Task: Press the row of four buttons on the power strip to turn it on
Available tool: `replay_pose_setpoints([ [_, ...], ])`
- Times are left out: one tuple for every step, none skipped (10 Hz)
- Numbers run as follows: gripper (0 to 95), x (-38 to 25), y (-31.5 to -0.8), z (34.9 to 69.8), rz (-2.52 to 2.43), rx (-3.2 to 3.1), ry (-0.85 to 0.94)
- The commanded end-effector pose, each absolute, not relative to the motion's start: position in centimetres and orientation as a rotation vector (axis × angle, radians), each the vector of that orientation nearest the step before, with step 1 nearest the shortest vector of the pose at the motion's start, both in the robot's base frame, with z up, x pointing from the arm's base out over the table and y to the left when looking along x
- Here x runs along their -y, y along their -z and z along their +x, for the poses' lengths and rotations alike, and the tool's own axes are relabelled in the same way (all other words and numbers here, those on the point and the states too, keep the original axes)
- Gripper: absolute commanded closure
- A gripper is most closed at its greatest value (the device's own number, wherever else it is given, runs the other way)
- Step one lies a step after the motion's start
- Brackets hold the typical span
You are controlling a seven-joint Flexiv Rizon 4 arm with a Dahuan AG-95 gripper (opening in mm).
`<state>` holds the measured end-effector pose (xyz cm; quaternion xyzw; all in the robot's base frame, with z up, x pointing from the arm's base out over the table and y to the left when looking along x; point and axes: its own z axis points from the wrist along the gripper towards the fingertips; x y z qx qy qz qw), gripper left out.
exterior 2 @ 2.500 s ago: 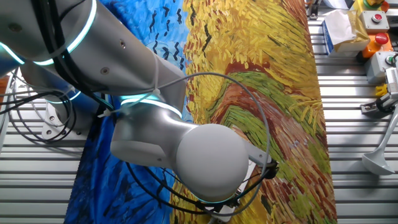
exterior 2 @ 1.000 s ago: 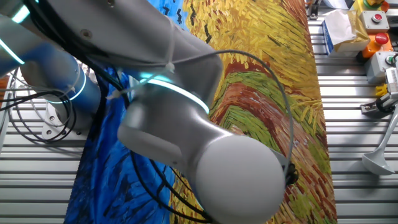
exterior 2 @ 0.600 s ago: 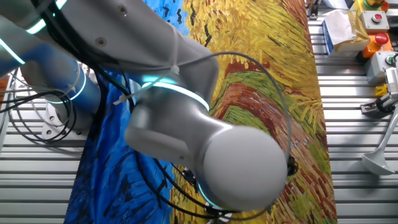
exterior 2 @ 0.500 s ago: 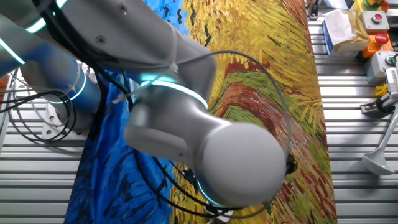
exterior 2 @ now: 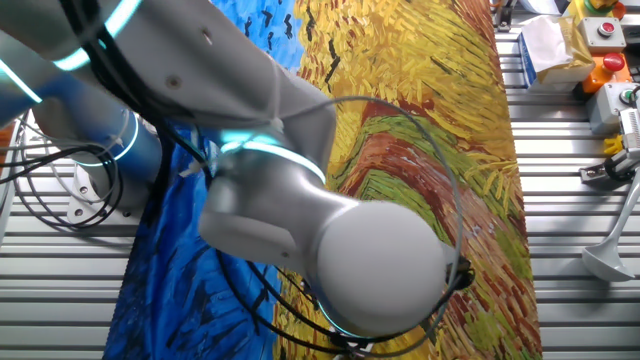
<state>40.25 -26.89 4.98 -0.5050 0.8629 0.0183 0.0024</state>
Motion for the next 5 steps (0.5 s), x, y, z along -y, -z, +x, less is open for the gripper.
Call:
replay_pose_setpoints([
  [0.0,26.83,-4.79,40.22,-1.581,-2.704,-0.048],
  [0.0,26.83,-4.46,40.28,-1.577,-2.701,-0.046],
  [0.0,26.83,-4.27,40.31,-1.576,-2.7,-0.047],
  [0.0,26.83,-4.11,40.32,-1.576,-2.698,-0.045],
  [0.0,26.83,-3.9,40.33,-1.573,-2.696,-0.042],
])
